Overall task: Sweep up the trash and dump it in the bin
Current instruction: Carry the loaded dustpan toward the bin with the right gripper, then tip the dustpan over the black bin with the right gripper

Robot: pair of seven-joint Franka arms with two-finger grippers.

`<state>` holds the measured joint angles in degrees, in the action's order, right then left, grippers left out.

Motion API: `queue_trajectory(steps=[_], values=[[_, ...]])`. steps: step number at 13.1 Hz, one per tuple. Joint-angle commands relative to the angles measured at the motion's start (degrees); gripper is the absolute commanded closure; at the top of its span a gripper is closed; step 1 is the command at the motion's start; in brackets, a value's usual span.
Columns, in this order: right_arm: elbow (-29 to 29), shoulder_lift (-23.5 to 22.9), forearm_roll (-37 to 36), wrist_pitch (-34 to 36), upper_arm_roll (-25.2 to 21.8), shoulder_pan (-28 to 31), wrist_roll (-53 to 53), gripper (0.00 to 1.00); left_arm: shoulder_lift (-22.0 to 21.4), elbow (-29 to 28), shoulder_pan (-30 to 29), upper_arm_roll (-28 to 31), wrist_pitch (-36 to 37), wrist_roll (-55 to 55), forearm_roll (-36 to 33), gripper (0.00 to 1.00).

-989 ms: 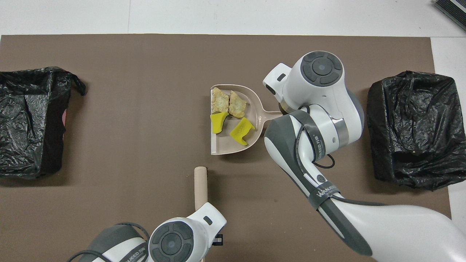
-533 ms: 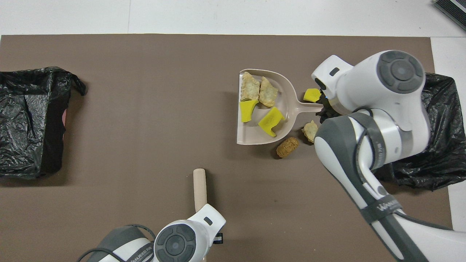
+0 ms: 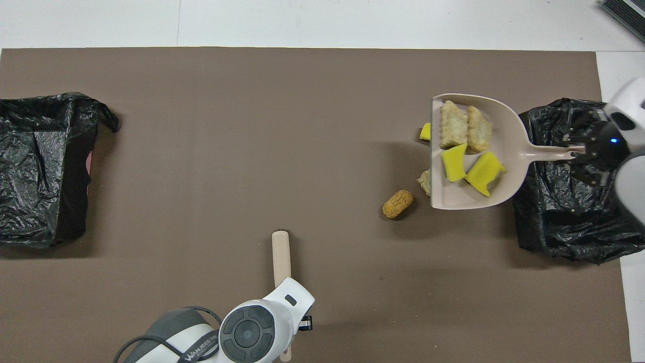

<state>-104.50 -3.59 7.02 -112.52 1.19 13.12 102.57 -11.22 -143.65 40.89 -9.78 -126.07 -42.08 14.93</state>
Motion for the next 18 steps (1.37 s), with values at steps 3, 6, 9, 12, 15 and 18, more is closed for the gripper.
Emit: queue_trajectory(steps=[3, 6, 9, 12, 15, 18], values=[[1.0, 2.4, 3.7, 5.1, 0.1, 14.9, 18.3, 1.0, 0.6, 2.9, -5.1, 0.9, 2.0, 0.9, -0.9, 0.0], [2.5, 2.3, 0.4, 5.9, -3.7, 17.6, 23.8, 1.0, 0.0, 10.2, -13.4, 1.1, 7.9, 7.0, -1.0, 0.0], [5.1, 1.3, -4.7, 3.9, -5.6, 18.0, 23.4, 1.0, -0.6, 14.7, -20.7, 1.2, 14.4, 14.6, -3.8, 0.0], [4.7, 1.0, -10.4, 1.2, -5.8, 17.6, 18.9, 1.0, -0.7, 15.7, -29.3, 1.3, 15.1, 27.4, -6.8, 0.0], [3.9, 0.3, -18.5, -3.7, -5.6, 14.8, 11.9, 1.0, -0.6, 17.8, -37.2, 1.3, 16.2, 37.4, -8.5, 0.0], [2.0, 0.3, -28.0, -6.1, -5.5, 11.5, 2.2, 1.0, 1.0, 25.6, -42.6, 1.2, 21.5, 42.9, -9.5, 0.0]])
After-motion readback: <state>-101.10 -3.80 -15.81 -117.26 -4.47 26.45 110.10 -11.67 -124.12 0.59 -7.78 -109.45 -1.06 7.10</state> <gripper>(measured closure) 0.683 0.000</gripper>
